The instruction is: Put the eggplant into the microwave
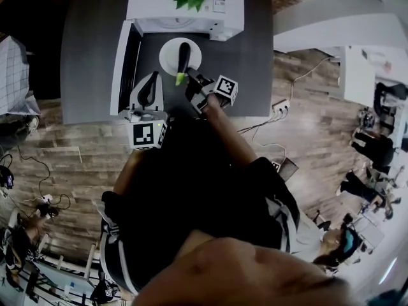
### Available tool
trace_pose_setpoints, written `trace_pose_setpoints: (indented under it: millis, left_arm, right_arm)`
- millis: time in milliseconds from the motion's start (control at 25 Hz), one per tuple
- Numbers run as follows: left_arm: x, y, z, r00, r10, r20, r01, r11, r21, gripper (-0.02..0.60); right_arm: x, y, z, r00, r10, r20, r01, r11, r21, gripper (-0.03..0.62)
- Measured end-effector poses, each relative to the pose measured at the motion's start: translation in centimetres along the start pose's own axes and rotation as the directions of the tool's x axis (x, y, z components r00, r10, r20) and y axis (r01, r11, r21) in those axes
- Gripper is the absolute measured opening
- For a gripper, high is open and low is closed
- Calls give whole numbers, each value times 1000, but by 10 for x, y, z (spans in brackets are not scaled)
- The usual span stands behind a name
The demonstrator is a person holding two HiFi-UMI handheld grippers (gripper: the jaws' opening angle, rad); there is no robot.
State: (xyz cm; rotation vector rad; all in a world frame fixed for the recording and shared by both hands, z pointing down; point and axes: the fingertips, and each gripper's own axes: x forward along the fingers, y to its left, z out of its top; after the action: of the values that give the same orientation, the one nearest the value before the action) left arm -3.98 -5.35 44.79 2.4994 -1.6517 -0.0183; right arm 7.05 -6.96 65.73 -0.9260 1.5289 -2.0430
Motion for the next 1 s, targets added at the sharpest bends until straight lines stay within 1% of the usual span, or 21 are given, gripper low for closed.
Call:
trace_pose_setpoints:
  millis: [320, 520, 720, 880, 1000]
  left_arm:
    - [7, 10, 1, 1000, -25, 0, 25, 1000, 2, 35]
    - [12, 21, 4, 1000, -19, 9, 19, 1000, -3, 35]
    - [23, 25, 5, 1000, -15, 9, 15, 1000, -15, 35]
    - [31, 31, 1, 1000, -11, 8, 11, 1000, 7, 35]
    - [36, 36, 0, 1000, -1, 8, 1, 1000, 10, 35]
  right_arm:
    - [25, -6, 10, 1000, -9, 14, 9, 1000, -10, 41]
    - [43, -5, 20, 1000, -3, 18, 4, 1000, -30, 40]
    - [61, -12, 30, 1000, 7, 12, -7, 1000, -4, 41]
    - [73, -20, 38, 1000, -9, 6, 9, 1000, 17, 41]
    - [81, -27, 44, 1000, -20, 3, 19, 1000, 23, 41]
